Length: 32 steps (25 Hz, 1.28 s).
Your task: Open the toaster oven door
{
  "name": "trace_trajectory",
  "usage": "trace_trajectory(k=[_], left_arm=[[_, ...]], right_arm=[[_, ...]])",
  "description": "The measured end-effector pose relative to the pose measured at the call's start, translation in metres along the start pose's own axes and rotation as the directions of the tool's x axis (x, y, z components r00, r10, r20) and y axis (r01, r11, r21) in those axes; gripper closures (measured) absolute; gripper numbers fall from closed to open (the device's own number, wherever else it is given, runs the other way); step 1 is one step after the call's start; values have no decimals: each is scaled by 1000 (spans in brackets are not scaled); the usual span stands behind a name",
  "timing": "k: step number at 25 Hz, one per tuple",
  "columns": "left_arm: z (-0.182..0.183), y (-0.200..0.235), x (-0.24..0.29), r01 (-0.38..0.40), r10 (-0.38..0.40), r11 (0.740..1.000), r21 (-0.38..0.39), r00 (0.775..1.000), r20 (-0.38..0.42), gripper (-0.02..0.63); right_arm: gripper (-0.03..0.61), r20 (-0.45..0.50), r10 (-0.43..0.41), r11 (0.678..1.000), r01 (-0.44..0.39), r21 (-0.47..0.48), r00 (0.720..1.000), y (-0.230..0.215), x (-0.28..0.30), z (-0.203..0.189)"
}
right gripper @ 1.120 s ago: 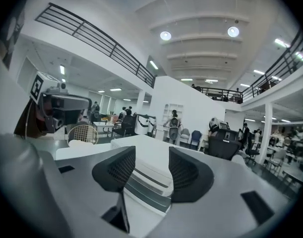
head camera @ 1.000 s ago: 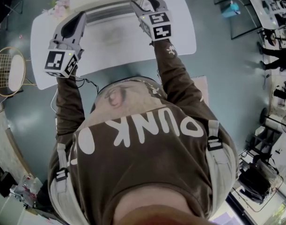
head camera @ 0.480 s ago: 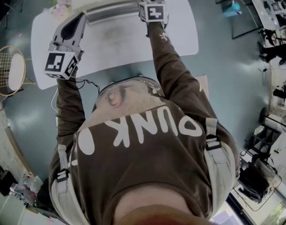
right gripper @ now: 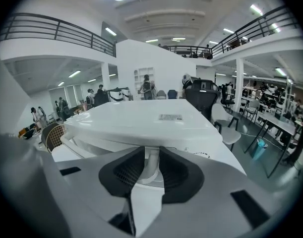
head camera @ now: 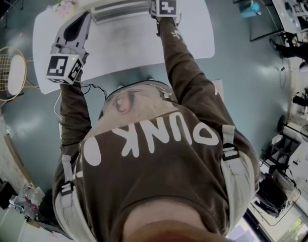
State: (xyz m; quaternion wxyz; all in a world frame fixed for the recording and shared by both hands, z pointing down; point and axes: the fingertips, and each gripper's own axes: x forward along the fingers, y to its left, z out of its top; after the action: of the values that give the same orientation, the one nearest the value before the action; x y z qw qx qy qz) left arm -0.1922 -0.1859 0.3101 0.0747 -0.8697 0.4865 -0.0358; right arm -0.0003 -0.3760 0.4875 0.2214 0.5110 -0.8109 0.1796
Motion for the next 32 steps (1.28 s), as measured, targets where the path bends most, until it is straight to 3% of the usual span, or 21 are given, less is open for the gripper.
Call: trace_trajectory(k=[12, 27, 32], left_arm=[[-3, -6, 2, 11, -11, 1000, -21, 1000, 2, 611], [-6, -23, 5, 30, -31, 999, -32, 1000, -5, 611], [-6, -28, 8, 39, -39, 999, -30, 999, -9, 611]], right_arm=[[476, 5, 18, 1000, -18, -14, 1000, 6, -12, -13], [479, 102, -2, 994, 13, -107, 995, 18, -46, -43], [482, 59, -15, 992, 23, -125, 998, 15, -46, -82]])
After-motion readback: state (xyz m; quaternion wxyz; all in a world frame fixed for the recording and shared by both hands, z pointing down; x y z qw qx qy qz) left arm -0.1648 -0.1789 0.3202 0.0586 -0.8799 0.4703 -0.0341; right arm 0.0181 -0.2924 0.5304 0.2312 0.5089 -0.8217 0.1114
